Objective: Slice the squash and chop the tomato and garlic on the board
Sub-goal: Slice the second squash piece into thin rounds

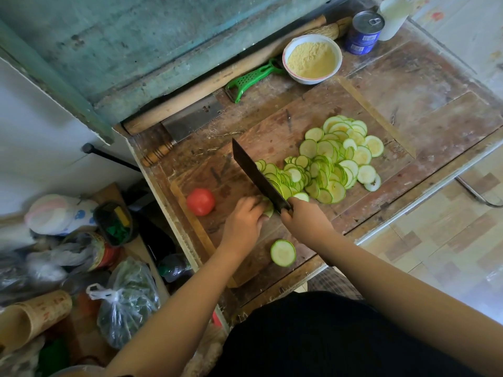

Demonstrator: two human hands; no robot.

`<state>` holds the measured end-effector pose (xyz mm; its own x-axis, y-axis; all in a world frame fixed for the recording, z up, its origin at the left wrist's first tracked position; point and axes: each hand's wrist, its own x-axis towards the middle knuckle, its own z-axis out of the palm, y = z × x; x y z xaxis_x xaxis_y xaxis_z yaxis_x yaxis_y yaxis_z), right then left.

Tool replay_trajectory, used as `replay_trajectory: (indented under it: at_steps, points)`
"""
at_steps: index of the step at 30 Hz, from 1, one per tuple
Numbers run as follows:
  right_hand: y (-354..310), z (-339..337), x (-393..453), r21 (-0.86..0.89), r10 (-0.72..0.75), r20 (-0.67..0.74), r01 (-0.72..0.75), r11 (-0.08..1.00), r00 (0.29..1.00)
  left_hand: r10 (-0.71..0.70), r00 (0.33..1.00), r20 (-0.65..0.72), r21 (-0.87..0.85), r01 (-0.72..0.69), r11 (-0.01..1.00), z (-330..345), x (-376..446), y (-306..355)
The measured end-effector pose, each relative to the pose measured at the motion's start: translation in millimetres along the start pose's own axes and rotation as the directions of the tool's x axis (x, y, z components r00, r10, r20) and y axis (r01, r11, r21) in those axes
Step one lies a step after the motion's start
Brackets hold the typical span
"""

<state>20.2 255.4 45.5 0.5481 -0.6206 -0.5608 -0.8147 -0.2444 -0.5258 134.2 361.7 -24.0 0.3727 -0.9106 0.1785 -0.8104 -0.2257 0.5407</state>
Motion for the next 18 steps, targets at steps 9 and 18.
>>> replay_trajectory:
  at_steps: [9, 18]
  points:
    - [39, 16, -25, 0.085, -0.058, -0.146, 0.071, 0.994, 0.988, -0.057, 0.998, 0.017, 0.021, 0.056, 0.998, 10, -4, -3]
    - [45, 13, -22, 0.133, -0.042, -0.131, 0.059, 0.989, 0.99, -0.099, 0.995, 0.024, 0.02, 0.099, 0.995, 4, 0, 6]
